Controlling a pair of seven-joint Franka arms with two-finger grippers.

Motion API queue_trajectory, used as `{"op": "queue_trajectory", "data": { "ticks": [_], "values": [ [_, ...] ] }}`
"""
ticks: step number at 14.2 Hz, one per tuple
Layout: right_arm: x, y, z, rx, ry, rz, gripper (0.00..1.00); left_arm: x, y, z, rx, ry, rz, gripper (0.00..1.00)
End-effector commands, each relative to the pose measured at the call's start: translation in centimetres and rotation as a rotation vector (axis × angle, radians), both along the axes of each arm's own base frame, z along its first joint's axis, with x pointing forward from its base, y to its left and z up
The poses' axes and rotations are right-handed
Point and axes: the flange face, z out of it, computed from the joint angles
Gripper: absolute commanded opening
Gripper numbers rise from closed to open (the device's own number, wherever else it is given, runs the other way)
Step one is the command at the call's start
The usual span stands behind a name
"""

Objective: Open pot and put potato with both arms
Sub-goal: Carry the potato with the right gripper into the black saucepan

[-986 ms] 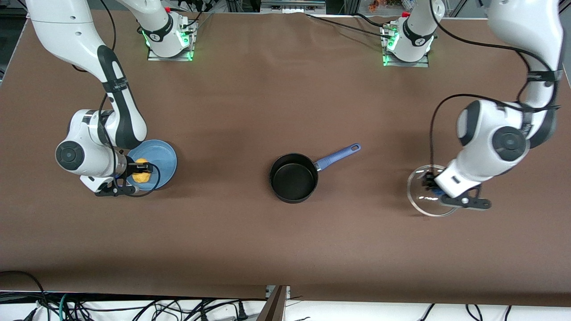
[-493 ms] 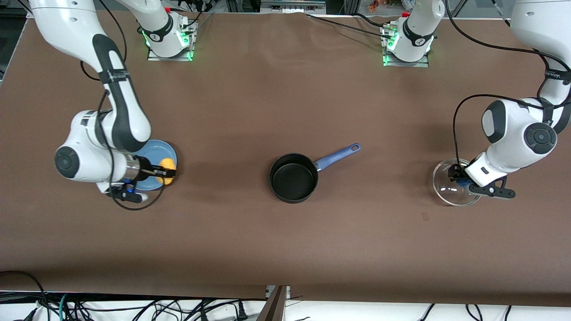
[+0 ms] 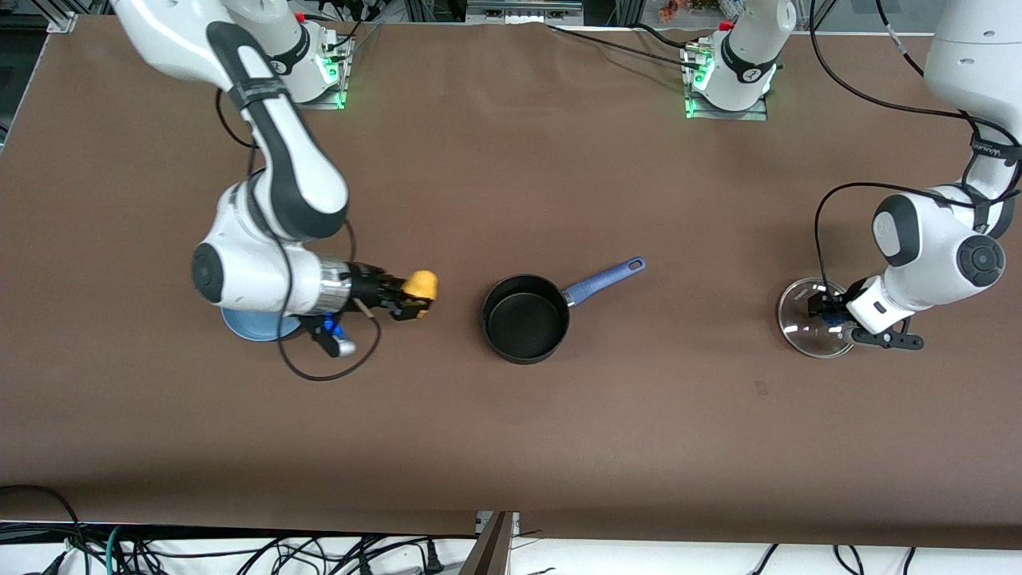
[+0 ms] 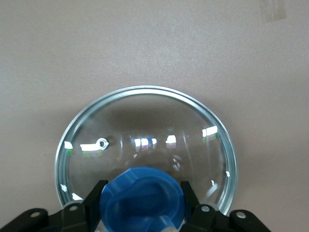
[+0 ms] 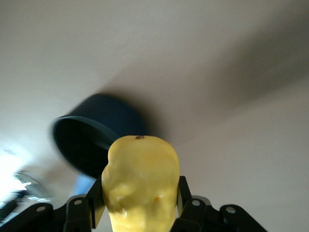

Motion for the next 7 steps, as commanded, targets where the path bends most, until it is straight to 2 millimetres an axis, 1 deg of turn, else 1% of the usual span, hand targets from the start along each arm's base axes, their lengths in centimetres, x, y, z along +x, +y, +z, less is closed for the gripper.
{"op": "queue_trajectory", "data": {
  "ticks": [1, 2, 3, 4, 5, 6, 7],
  "values": [
    [-0.9, 8.9, -1.7, 0.035, -0.005, -0.194, 0.31, 0.8, 0.8, -0.2, -0.019, -0.015, 0.008, 0.94],
    [-1.7, 11.5, -3.2, 0.038, -0.027, -0.247, 0.31, 1.4, 0.7, 0.6, -0.017, -0.023, 0.022, 1.0],
    [-2.0, 13.2, -4.9, 0.041, -0.057, -0.294, 0.32, 2.1, 0.3, 1.8, -0.019, -0.016, 0.048, 1.0],
    [-2.6, 14.5, -6.0, 0.043, -0.087, -0.305, 0.35, 2.7, -0.1, 3.7, -0.023, 0.009, 0.09, 1.0],
    [-3.2, 15.5, -6.4, 0.047, -0.106, -0.308, 0.59, 3.6, -0.6, 5.9, -0.027, 0.049, 0.109, 1.0],
    [-3.2, 15.6, -6.2, 0.048, -0.11, -0.308, 0.98, 4.5, -1.2, 8.5, -0.03, 0.08, 0.118, 1.0],
    [-3.0, 15.3, -5.7, 0.045, -0.121, -0.297, 1.0, 5.2, -1.9, 11.9, -0.027, 0.094, 0.124, 1.0]
  ]
}}
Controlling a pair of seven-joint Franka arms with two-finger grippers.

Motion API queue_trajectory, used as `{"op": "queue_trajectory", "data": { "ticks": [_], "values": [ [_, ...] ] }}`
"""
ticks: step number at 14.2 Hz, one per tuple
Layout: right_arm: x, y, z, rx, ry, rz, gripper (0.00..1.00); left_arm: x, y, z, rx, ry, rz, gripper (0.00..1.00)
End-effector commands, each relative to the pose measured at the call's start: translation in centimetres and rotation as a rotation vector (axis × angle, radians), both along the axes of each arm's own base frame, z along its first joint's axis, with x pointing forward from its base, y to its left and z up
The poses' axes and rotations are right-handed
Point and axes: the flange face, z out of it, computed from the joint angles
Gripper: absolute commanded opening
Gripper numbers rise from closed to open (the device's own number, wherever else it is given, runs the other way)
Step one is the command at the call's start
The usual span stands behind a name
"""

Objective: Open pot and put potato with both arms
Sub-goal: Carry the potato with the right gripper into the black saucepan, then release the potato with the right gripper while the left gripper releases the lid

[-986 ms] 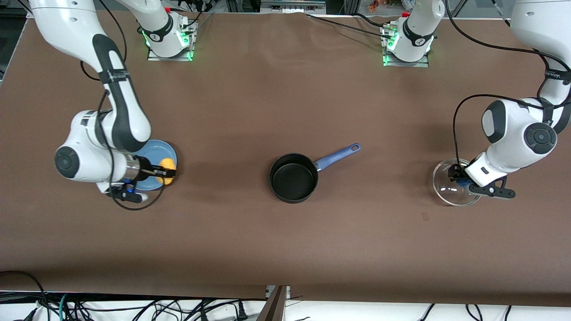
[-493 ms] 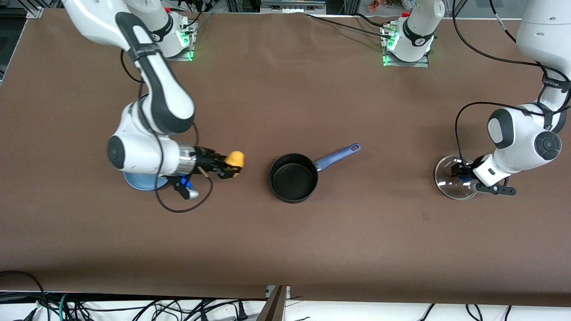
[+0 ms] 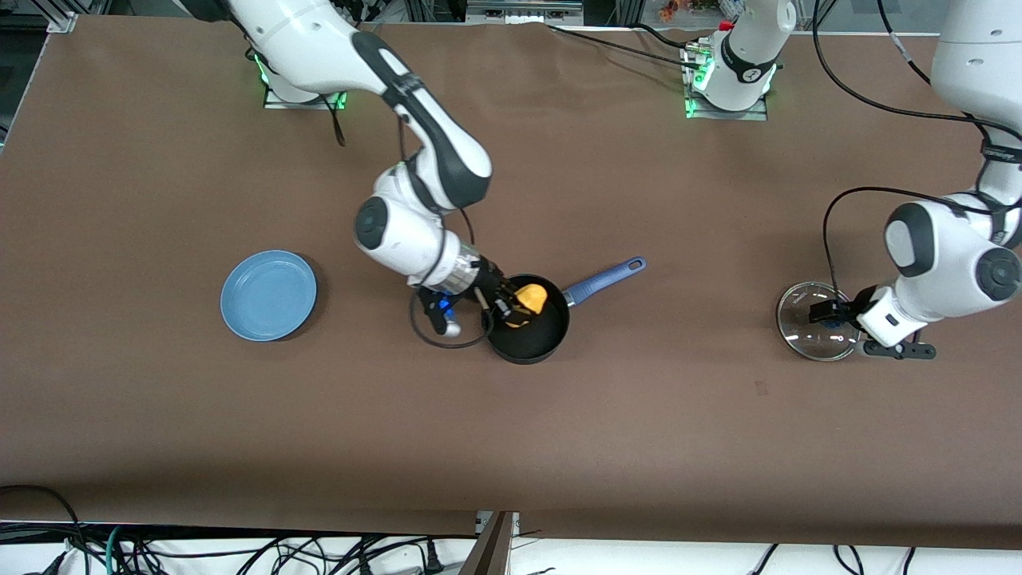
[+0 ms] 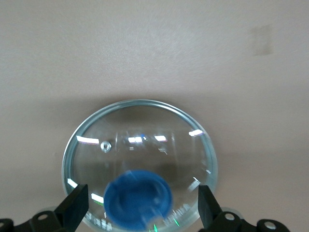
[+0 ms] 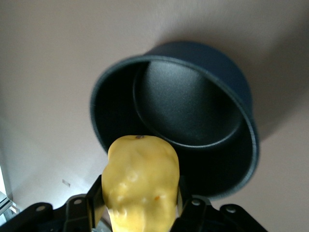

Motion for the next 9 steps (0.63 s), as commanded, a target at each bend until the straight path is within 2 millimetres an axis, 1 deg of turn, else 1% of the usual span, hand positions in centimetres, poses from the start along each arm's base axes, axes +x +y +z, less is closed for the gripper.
{"op": "queue_trajectory", "data": {
  "ticks": [1, 2, 3, 4, 5, 6, 7, 8, 9],
  "values": [
    [1.6, -0.6, 1.7, 0.015, -0.013, -0.009, 1.0, 2.3, -3.1, 10.0, 0.004, 0.031, 0.032, 1.0],
    [1.7, -0.7, 2.6, 0.017, -0.015, -0.003, 1.0, 2.2, -4.2, 13.4, 0.022, 0.037, 0.068, 1.0],
    [1.8, -1.0, 3.6, 0.014, -0.005, 0.014, 1.0, 1.8, -5.3, 16.3, 0.034, 0.031, 0.108, 1.0],
    [2.6, -2.5, 5.1, -0.02, -0.02, 0.04, 1.0, 1.2, -7.3, 19.1, 0.049, 0.018, 0.139, 1.0],
    [2.7, -3.3, 7.5, -0.084, -0.055, 0.11, 1.0, 0.2, -8.7, 22.5, 0.057, 0.001, 0.156, 1.0],
    [2.8, -4.7, 9.4, -0.157, -0.061, 0.179, 1.0, -0.9, -9.1, 26.4, 0.052, -0.037, 0.155, 1.0],
    [2.8, -6.3, 11.5, -0.214, -0.066, 0.225, 1.0, -1.7, -9.5, 29.7, 0.041, -0.083, 0.154, 1.0],
    [2.9, -7.8, 12.8, -0.233, -0.047, 0.227, 1.0, -2.5, -10.2, 31.6, 0.035, -0.1, 0.142, 1.0],
    [3.3, -10.1, 14.2, -0.256, -0.036, 0.225, 1.0, -3.2, -10.4, 32.5, 0.035, -0.096, 0.14, 1.0]
  ]
}}
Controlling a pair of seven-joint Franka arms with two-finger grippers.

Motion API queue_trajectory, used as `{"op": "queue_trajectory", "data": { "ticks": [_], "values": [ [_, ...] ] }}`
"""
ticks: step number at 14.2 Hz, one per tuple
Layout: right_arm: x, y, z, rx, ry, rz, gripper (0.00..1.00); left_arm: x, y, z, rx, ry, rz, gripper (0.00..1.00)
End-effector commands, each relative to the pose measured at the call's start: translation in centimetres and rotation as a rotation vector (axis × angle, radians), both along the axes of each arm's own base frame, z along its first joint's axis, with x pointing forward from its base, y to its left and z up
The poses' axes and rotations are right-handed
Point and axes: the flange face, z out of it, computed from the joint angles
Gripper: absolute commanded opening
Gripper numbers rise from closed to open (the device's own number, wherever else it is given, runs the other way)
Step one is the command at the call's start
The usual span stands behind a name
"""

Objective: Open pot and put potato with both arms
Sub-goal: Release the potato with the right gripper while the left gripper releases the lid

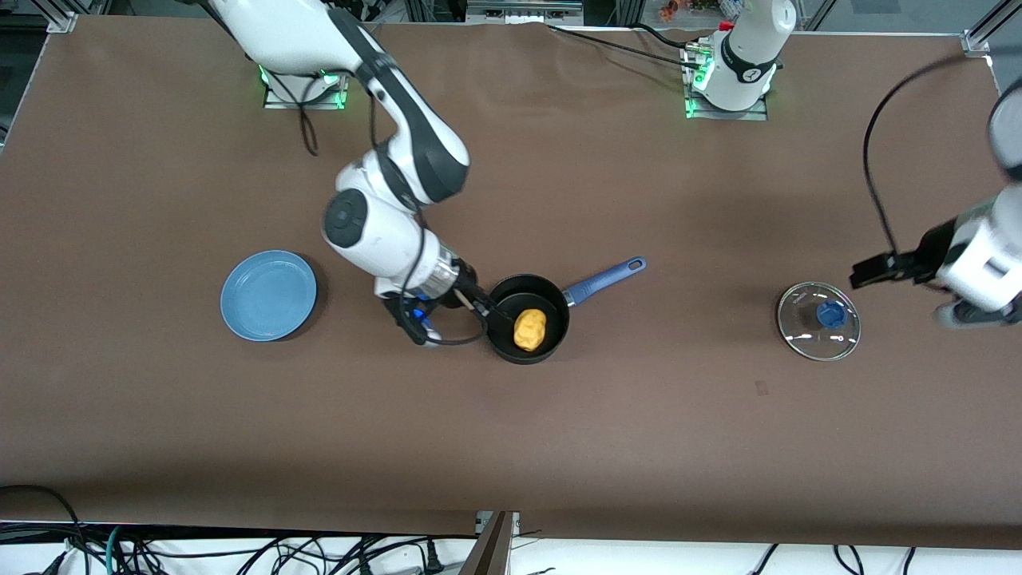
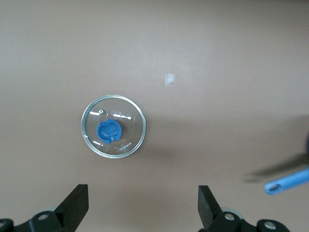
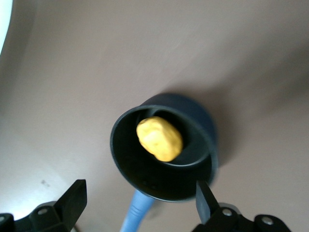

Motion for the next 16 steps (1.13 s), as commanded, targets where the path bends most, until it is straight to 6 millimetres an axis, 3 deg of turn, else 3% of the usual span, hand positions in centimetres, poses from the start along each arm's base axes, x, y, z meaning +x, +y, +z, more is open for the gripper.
{"op": "queue_trajectory", "data": {
  "ticks": [1, 3, 4, 6, 8, 10, 13, 16],
  "values": [
    [-0.2, -6.0, 4.0, -0.085, 0.019, 0.057, 1.0, -2.3, -0.4, 3.2, -0.019, 0.011, 0.004, 1.0],
    [-0.7, -10.5, 6.4, -0.113, -0.035, 0.182, 1.0, -4.0, -2.3, 3.1, -0.012, 0.117, -0.031, 1.0],
    [-1.3, -13.2, 7.6, -0.118, -0.059, 0.24, 1.0, -4.3, -2.3, 3.1, -0.014, 0.141, -0.034, 1.0],
    [-3.3, -16.8, 9.9, -0.118, -0.072, 0.293, 1.0, -4.1, -2.6, 2.8, -0.019, 0.145, -0.035, 1.0],
    [-5.7, -19.9, 12.9, -0.245, -0.057, 0.403, 1.0, -3.0, -2.2, 3.5, -0.023, 0.123, -0.021, 1.0],
    [-7.3, -24.8, 16.5, -0.31, -0.038, 0.502, 1.0, -2.5, -3.4, 3.1, -0.014, 0.136, -0.043, 1.0],
    [-7.7, -32.4, 18.5, -0.33, -0.021, 0.651, 1.0, -2.2, -3.7, 2.6, -0.019, 0.144, -0.045, 1.0],
    [-7.9, -36.3, 21.0, -0.339, -0.036, 0.771, 1.0, -2.0, -3.4, 3.0, -0.013, 0.135, -0.042, 1.0]
  ]
}}
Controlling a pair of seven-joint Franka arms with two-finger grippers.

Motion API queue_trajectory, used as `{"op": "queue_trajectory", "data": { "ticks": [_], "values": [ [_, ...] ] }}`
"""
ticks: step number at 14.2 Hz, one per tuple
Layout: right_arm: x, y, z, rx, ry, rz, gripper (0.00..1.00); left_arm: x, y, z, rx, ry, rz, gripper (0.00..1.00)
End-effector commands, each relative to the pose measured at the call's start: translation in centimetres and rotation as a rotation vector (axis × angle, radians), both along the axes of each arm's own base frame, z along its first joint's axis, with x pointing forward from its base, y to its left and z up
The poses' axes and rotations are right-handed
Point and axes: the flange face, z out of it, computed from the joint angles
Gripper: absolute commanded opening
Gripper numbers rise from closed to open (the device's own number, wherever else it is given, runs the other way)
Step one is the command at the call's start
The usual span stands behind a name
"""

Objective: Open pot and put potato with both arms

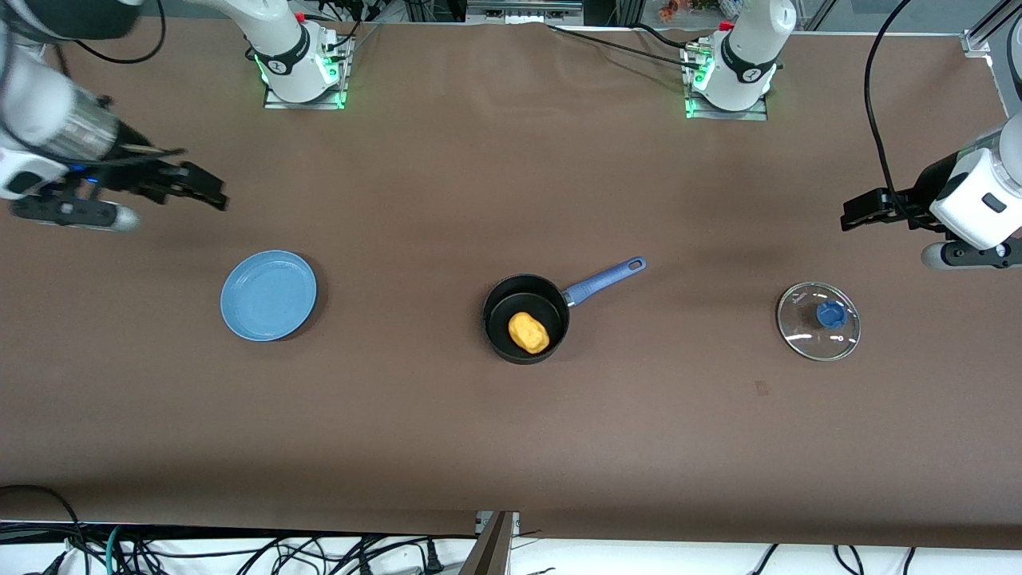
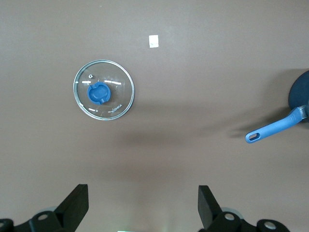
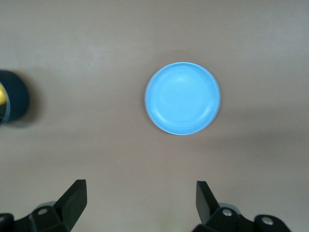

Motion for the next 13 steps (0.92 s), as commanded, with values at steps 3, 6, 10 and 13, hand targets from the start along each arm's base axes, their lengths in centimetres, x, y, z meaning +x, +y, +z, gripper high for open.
{"op": "queue_trajectory", "data": {
  "ticks": [3, 6, 10, 13],
  "values": [
    [-0.2, -1.4, 3.8, -0.083, -0.02, 0.118, 1.0, 0.4, 0.5, 1.0, -0.007, 0.003, 0.019, 1.0],
    [-0.4, -1.7, 4.1, -0.08, -0.011, 0.114, 1.0, 0.4, -0.6, 0.8, -0.01, 0.005, 0.004, 1.0],
    [-0.3, -2.4, 3.0, -0.082, 0.024, 0.097, 1.0, 0.5, -1.2, 0.7, -0.007, 0.006, -0.007, 1.0],
    [0.2, -3.3, 2.2, -0.079, 0.038, 0.082, 1.0, 0.7, -1.2, 0.1, -0.012, 0.016, -0.009, 1.0]
  ]
}}
